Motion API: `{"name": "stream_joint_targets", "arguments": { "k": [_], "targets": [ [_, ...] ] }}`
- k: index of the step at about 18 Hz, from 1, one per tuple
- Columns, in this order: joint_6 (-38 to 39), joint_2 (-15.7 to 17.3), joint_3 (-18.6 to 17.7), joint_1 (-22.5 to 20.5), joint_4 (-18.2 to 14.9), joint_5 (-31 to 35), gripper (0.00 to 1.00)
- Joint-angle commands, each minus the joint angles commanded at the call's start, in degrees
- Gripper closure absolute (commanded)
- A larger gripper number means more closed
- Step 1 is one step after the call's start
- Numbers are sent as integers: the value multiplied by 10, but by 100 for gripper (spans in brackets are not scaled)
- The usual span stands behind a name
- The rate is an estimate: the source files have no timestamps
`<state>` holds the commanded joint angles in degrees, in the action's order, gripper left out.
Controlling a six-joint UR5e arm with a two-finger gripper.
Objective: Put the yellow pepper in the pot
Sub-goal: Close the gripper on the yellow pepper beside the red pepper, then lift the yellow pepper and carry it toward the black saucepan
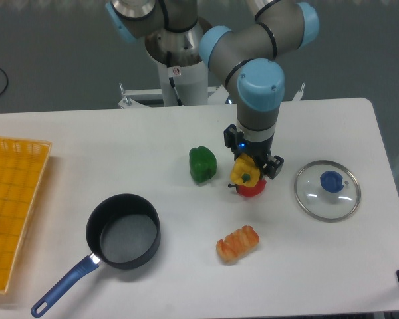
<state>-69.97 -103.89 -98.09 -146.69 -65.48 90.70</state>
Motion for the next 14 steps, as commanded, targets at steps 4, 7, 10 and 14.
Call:
{"name": "stream_joint_targets", "arguments": {
  "k": [4, 7, 10, 14],
  "targets": [
    [40, -2, 5, 28, 0, 7, 40],
    [65, -1, 13, 47, -2, 10, 40],
    [108, -3, 31, 70, -5, 11, 40],
    [159, -15, 46, 102, -4, 25, 40]
  ]
}}
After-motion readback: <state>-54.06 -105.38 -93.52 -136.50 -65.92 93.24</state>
